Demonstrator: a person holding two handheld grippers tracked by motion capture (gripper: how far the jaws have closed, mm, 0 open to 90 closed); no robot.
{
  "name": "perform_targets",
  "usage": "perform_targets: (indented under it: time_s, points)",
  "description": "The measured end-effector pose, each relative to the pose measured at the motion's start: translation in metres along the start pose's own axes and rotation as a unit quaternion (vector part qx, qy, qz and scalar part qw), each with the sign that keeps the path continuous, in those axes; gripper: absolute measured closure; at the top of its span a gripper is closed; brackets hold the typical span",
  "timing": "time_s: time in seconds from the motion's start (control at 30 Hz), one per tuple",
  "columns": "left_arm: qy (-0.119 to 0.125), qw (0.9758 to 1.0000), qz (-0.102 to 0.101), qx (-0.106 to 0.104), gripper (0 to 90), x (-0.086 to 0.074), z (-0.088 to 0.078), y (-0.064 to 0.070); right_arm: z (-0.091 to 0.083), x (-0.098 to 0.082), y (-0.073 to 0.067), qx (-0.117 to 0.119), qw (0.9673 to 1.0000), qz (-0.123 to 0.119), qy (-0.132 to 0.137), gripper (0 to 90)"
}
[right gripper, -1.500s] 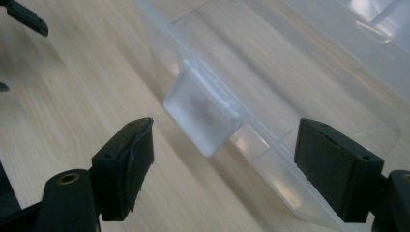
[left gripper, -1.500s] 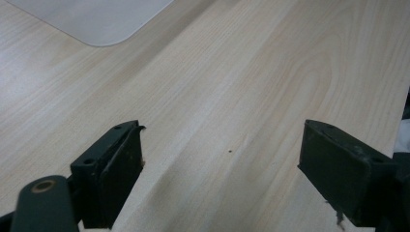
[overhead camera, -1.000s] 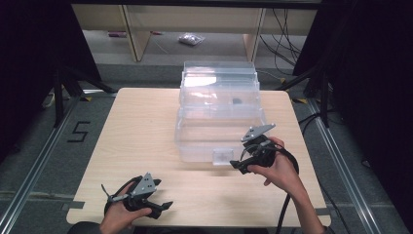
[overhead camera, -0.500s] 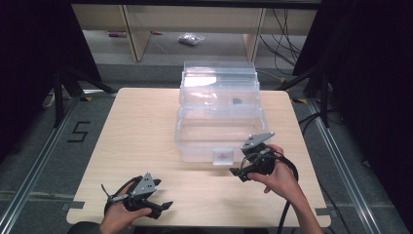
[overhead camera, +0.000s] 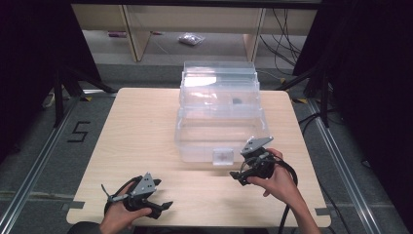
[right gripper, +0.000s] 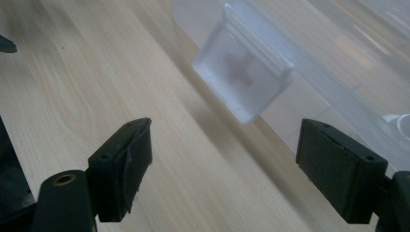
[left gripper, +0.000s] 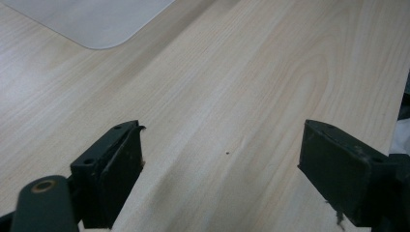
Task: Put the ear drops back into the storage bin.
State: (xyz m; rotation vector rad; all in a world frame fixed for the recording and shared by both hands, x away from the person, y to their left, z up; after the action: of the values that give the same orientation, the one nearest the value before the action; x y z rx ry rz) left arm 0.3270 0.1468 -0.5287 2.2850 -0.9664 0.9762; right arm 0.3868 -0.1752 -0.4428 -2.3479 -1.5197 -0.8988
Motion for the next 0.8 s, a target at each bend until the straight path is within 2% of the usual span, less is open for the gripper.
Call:
perform_targets:
  time_s: [0.03, 0.07, 0.13, 0.2, 0.23, 0.27, 0.3, 0.37, 0.4, 0.43, 0.5, 0.53, 0.63, 0.67, 0.77, 0.8]
  points:
    - [0.006, 0.9999, -0.008, -0.001, 15.0, 0.0, 0.001, 0.001, 0.002, -0.001, -0.001, -0.008, 0.9998, 0.017, 0.0, 21.3]
    - [0.009, 0.9999, -0.011, -0.001, 15.0, 0.0, 0.001, 0.001, 0.002, -0.002, -0.001, -0.01, 0.9997, 0.019, -0.01, 21.2]
    - [0.007, 0.9999, -0.008, 0.001, 15.0, 0.0, 0.001, 0.001, 0.003, -0.003, -0.001, 0.002, 1.0, 0.008, -0.003, 21.2]
    - [0.009, 0.9999, -0.011, -0.001, 15.0, 0.0, 0.001, 0.001, 0.005, -0.004, 0.0, 0.002, 1.0, -0.004, 0.002, 21.2]
    - [0.009, 0.9999, -0.011, -0.001, 15.0, 0.0, 0.001, 0.001, 0.005, -0.005, -0.001, 0.005, 1.0, 0.008, -0.003, 21.2]
    - [0.009, 0.9999, -0.01, -0.001, 15.0, 0.0, 0.001, 0.001, 0.006, -0.006, -0.001, 0.002, 1.0, 0.006, -0.005, 21.2]
    - [0.009, 0.9999, -0.011, -0.001, 15.0, 0.0, 0.001, 0.001, 0.007, -0.006, -0.001, 0.0, 1.0, 0.002, 0.004, 21.1]
    - [0.009, 0.9999, -0.011, -0.001, 15.0, 0.0, 0.001, 0.001, 0.006, -0.008, -0.001, -0.001, 1.0, 0.004, -0.003, 21.1]
    - [0.009, 0.9999, -0.01, -0.001, 15.0, 0.0, 0.001, 0.001, 0.007, -0.009, -0.003, 0.005, 0.9999, 0.012, -0.006, 21.1]
    - [0.009, 0.9999, -0.01, -0.001, 15.0, 0.0, 0.001, 0.001, 0.007, -0.01, -0.003, -0.006, 0.9998, 0.017, -0.007, 21.2]
    - [0.008, 0.9999, -0.01, 0.0, 15.0, 0.0, 0.001, 0.001, 0.007, -0.011, -0.002, 0.002, 1.0, -0.001, 0.004, 21.2]
    - [0.007, 0.9999, -0.008, 0.001, 15.0, 0.0, 0.001, 0.001, 0.006, -0.012, -0.003, 0.005, 0.9999, 0.009, -0.001, 21.2]
    - [0.009, 0.9999, -0.01, 0.0, 15.0, 0.0, 0.001, 0.001, 0.007, -0.014, -0.002, -0.002, 1.0, 0.0, 0.006, 21.1]
    - [0.008, 0.9999, -0.008, 0.001, 15.0, 0.0, 0.001, 0.001, 0.006, -0.015, -0.004, -0.004, 0.9999, 0.01, 0.002, 21.1]
    - [0.008, 0.9999, -0.009, 0.001, 15.0, 0.0, 0.001, 0.001, 0.007, -0.017, -0.005, -0.006, 0.9999, 0.008, 0.003, 21.1]
    - [0.002, 1.0, -0.001, 0.003, 15.0, 0.0, 0.0, 0.0, 0.008, -0.017, -0.006, -0.008, 0.9999, 0.012, 0.006, 21.2]
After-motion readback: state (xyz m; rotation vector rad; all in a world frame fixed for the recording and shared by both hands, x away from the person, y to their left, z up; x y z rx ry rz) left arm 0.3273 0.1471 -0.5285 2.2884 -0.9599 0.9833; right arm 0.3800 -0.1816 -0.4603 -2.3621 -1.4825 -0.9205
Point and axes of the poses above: each handheld gripper's, and its own axes: z roughly forward along the jaws, x roughly out of its top, y roughly to its right, the point moved 4 cm from there along z, roughly forward along the jaws, and after that the axes turned 12 degrees about -z, right-handed, at the moved point
